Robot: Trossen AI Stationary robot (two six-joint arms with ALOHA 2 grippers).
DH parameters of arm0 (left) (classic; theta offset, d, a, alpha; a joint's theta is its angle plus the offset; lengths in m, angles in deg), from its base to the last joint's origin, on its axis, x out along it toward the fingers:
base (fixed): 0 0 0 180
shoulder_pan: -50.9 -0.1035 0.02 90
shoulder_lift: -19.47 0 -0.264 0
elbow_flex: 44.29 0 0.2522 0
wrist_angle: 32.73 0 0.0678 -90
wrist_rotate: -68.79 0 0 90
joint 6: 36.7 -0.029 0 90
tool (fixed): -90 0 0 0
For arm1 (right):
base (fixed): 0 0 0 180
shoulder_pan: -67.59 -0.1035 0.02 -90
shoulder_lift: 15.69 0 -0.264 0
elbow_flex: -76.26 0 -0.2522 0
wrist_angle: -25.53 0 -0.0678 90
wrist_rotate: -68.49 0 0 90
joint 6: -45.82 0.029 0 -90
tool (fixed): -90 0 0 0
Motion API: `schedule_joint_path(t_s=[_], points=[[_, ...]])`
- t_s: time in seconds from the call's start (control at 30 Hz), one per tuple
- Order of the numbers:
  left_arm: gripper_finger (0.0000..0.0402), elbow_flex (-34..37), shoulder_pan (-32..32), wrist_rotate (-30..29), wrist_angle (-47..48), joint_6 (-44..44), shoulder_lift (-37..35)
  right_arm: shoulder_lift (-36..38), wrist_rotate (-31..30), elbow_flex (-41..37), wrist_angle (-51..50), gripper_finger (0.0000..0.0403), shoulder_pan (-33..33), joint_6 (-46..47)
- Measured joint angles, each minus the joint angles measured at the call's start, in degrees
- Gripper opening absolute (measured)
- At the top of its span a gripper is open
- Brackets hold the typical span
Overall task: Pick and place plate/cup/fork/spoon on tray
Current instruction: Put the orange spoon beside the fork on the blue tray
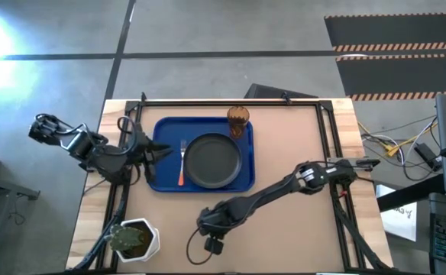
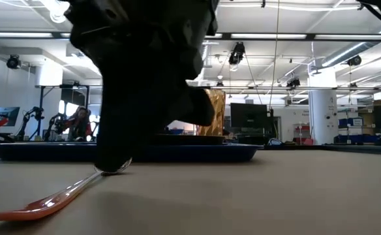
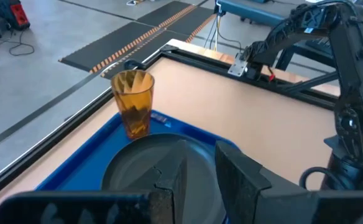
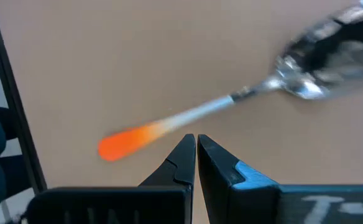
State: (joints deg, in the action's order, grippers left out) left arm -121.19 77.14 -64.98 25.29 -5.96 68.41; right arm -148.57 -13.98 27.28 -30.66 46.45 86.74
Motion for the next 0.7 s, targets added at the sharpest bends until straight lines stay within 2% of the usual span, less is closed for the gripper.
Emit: schedule_joint_path(t_s=[0.27,0.43,0.7], points=[[0.0066,0.0,0.0,0.5,1.9,0.3,-1.8,-2.3,-0.2,4.3,0.5,0.0009,-0.1,1.4],[0.0066,0.1,0.0,1.5,2.2,0.2,-1.9,-2.2,-3.0,4.3,1.4,0.0008,-0.6,3.4],[0.0066,0.2,0.0,1.6,3.4,0.1,-1.9,-1.8,-1.1,4.3,-1.7,0.0008,-1.6,4.2]])
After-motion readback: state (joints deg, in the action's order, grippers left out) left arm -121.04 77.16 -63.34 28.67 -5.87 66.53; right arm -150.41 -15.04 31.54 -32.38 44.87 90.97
